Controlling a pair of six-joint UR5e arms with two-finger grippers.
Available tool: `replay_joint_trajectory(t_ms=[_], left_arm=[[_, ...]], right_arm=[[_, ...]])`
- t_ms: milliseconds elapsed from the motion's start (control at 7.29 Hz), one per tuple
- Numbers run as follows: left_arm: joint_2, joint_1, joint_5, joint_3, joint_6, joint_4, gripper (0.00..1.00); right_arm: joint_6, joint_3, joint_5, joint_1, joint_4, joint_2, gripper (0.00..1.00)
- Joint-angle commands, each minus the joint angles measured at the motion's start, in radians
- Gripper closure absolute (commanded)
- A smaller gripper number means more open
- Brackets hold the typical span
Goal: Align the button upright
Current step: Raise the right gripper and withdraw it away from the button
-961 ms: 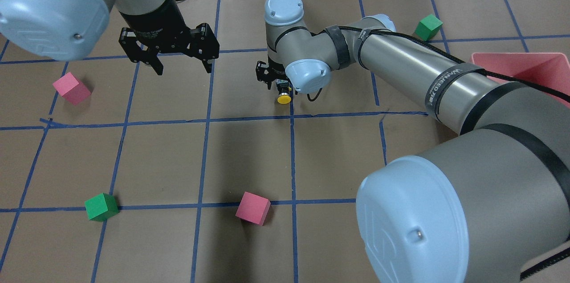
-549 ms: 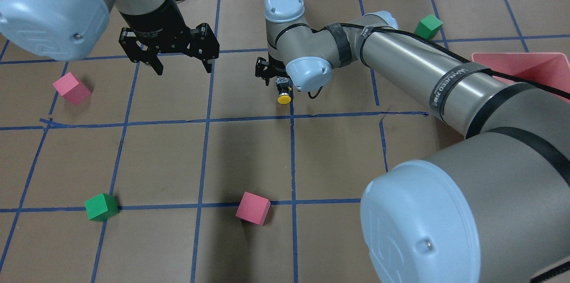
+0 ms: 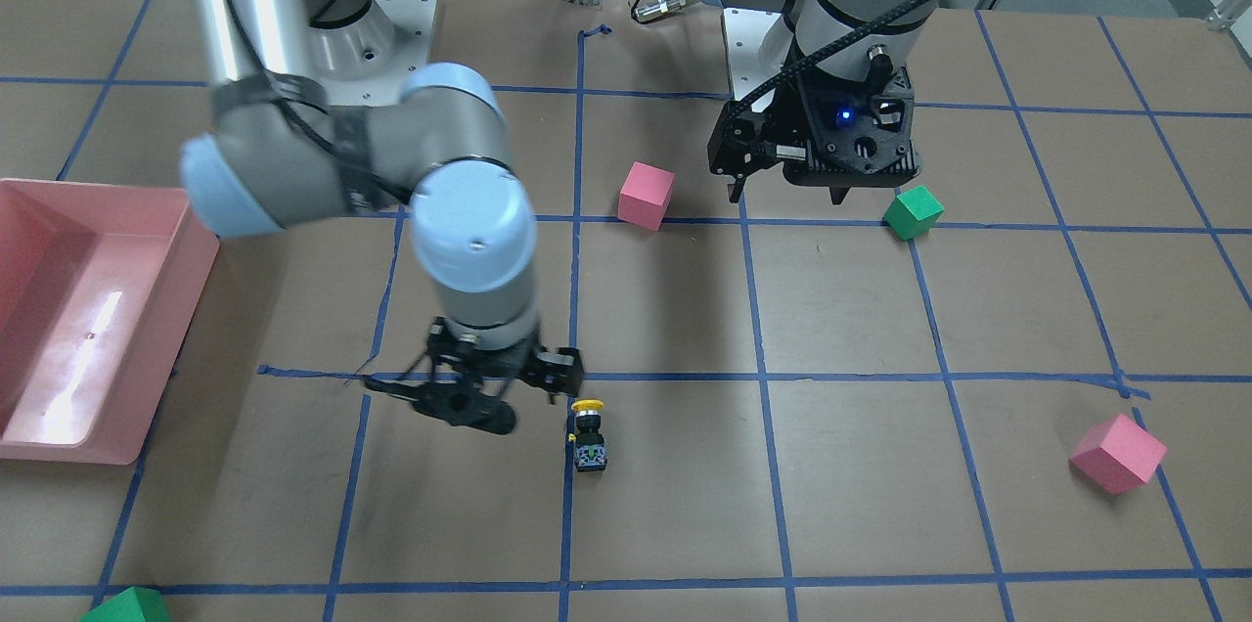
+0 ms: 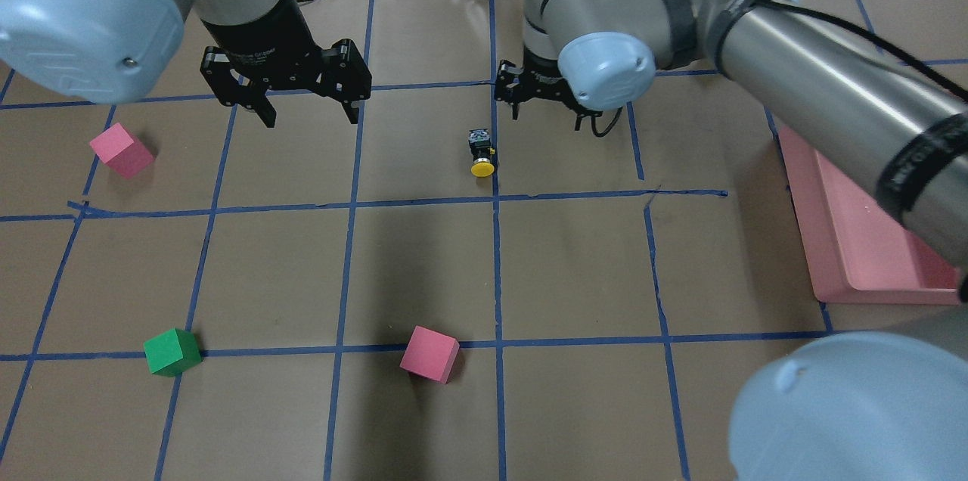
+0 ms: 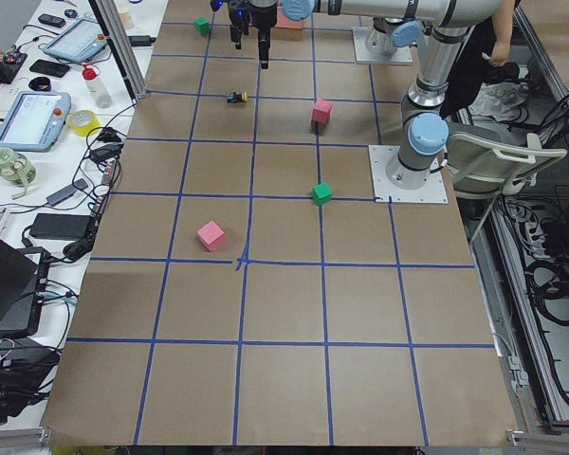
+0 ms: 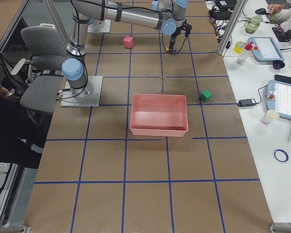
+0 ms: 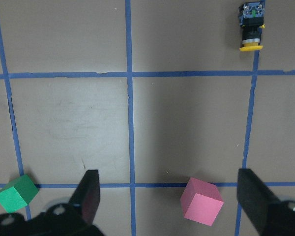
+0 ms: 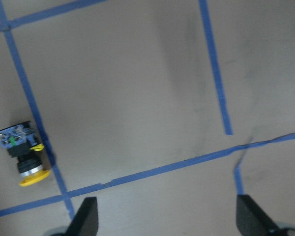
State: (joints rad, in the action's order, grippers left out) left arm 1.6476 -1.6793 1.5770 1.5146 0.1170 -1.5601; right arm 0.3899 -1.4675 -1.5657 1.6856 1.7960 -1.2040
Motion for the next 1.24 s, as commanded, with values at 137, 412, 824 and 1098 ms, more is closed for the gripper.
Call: replay_joint_trajectory(t_ms=[137, 412, 824, 1098], left_arm=[[0.0, 0.0, 0.0, -0.001, 0.0, 0.0, 0.0], [0.0, 0.001, -0.002, 0.001, 0.0, 0.0, 0.0], [0.0, 0.0, -0.002, 0.001, 0.0, 0.0, 0.0], [0.0, 0.0, -0.002, 0.001, 0.0, 0.0, 0.0]], right_arm=[[-0.057, 0.018, -0.049, -0.197, -0.345, -0.17, 0.0], [-0.157, 0.015, -0.001, -0.25, -0.347, -0.184, 0.0], [-0.438, 0.021, 0.047, -0.245, -0.348, -0.253, 0.0], [-0.428, 0.006, 0.026, -0.184, -0.356, -0.281, 0.0]])
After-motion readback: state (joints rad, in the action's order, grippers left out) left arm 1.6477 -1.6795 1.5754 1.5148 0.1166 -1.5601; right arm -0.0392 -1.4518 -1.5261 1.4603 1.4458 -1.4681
